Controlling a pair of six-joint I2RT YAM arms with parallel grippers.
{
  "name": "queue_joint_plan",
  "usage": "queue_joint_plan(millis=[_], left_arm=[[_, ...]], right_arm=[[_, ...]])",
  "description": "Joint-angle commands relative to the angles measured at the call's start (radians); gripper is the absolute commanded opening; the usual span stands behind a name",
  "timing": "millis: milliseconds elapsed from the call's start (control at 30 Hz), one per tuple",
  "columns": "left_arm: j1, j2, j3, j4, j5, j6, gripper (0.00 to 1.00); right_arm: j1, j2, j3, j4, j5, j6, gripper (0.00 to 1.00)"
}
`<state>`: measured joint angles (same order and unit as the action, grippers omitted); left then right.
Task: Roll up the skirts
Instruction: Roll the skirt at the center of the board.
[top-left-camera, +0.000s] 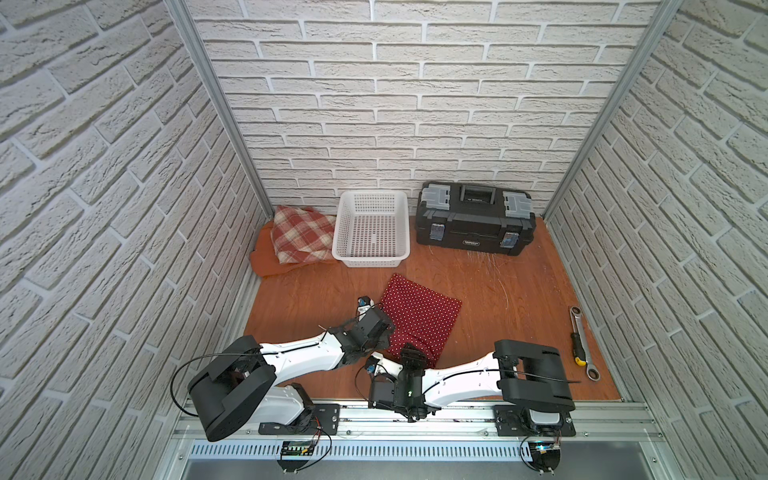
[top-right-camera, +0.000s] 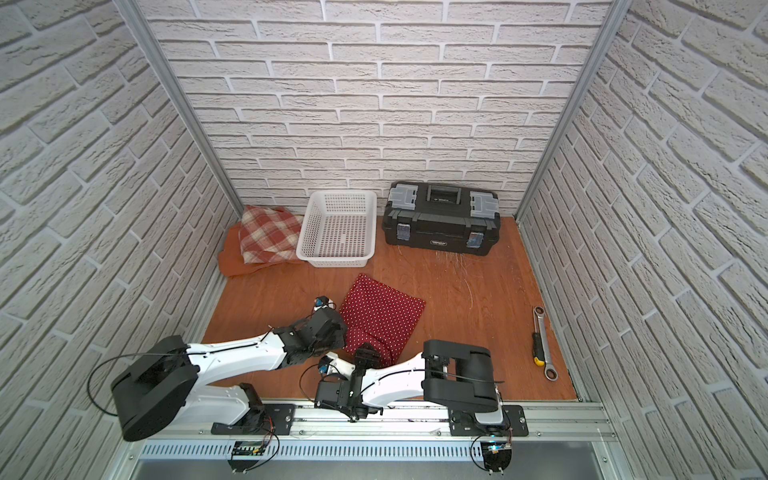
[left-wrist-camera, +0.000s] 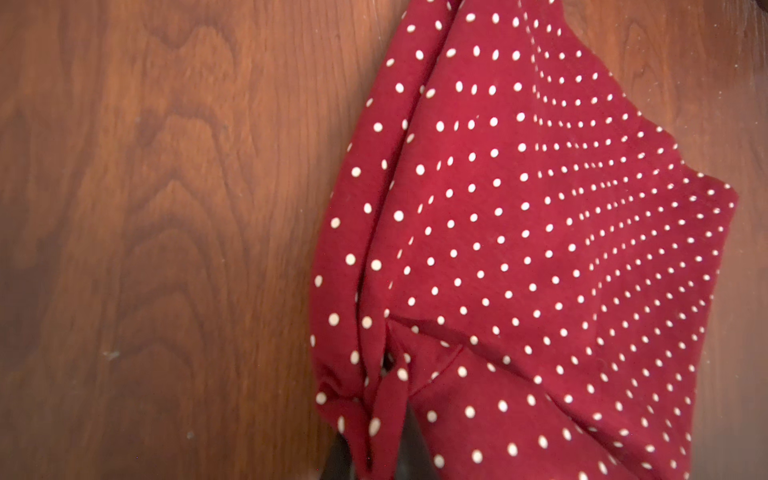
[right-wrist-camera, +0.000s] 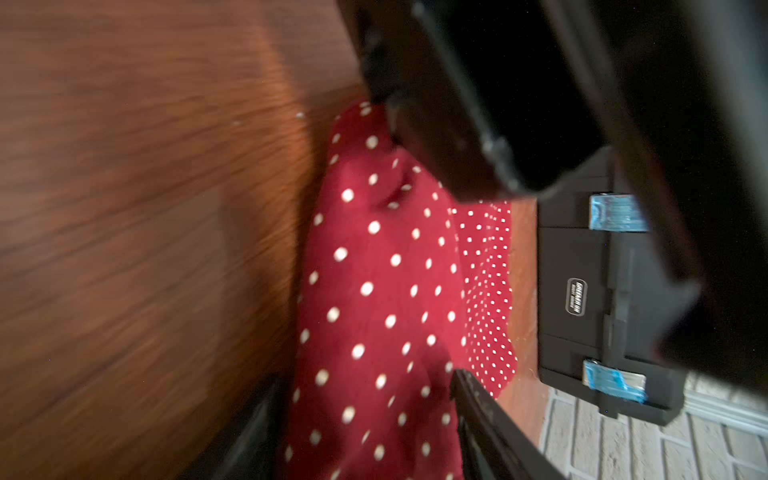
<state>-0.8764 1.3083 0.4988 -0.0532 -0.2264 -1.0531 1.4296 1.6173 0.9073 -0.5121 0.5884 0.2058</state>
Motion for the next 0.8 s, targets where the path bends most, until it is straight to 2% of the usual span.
queue_joint_plan(millis=[0,167,433,600,767], left_arm=[[-0.001,0.014,0.015,-0.004,0.010,-0.011,0.00],[0.001,0.020,0.014,-0.001,0.021,-0.013,0.00],[0.001,0.007,0.012,-0.010,0.047,-0.016,0.00],[0.001,-0.011,0.011,-0.031,0.064,-0.007,0.00],[0.003,-0.033,0.003,-0.048,0.071,-0.005,0.00]], right_arm=[[0.015,0.052,0.032,0.057,0.189,-0.039,0.65],[0.014,0.157,0.060,0.097,0.279,-0.093,0.66],[-0.025,0.327,0.134,0.007,0.351,-0.038,0.66],[-0.060,0.425,0.202,-0.136,0.418,0.056,0.58],[-0.077,0.498,0.245,-0.214,0.461,0.109,0.43]])
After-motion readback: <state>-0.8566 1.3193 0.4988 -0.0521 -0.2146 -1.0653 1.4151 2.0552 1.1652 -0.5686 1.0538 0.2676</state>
